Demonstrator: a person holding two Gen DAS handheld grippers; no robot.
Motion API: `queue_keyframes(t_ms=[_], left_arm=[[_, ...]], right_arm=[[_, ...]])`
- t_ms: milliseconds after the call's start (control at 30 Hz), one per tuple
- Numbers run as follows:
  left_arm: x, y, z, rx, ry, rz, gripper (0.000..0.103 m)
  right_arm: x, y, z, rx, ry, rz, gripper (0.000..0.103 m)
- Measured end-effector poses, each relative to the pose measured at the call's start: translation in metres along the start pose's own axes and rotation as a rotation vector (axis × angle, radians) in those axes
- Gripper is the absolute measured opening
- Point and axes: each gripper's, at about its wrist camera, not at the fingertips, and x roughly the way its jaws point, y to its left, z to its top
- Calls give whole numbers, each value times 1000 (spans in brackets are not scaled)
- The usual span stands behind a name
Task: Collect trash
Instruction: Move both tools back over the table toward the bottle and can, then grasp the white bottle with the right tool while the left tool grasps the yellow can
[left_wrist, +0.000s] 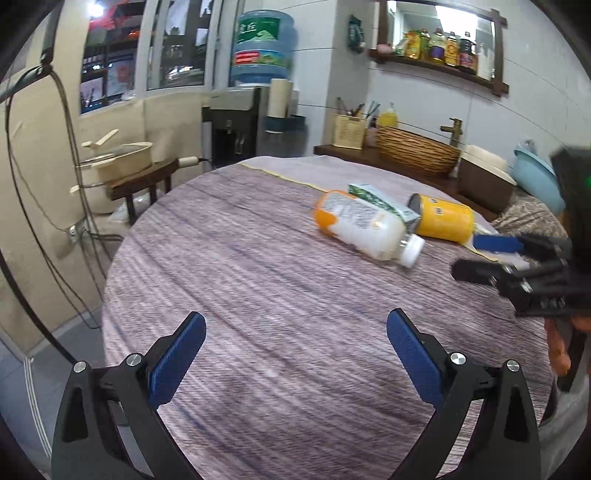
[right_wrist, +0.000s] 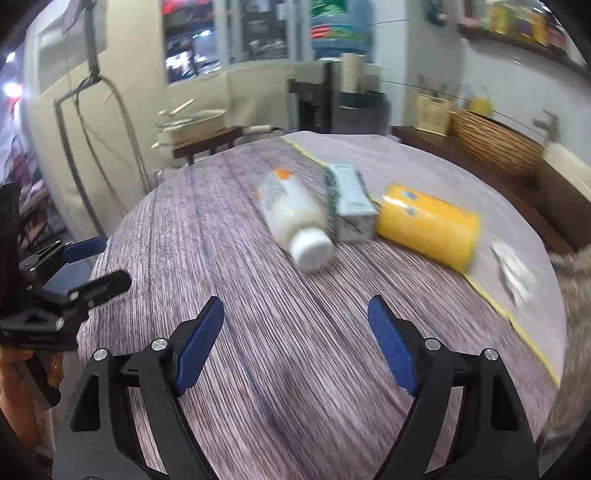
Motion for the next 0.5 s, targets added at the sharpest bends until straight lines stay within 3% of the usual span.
queue_keyframes(t_ms=[200, 367, 500], left_arm=[[0, 26, -2, -36, 11, 30, 97], [-3, 38, -3, -40, 10, 42, 97], [0, 46, -3, -57, 18, 33, 97]], right_arm=[[71, 22, 62, -166, 111, -3, 80], [114, 30, 79, -308, 198, -79, 81], [136, 25, 89, -342, 253, -122, 81]])
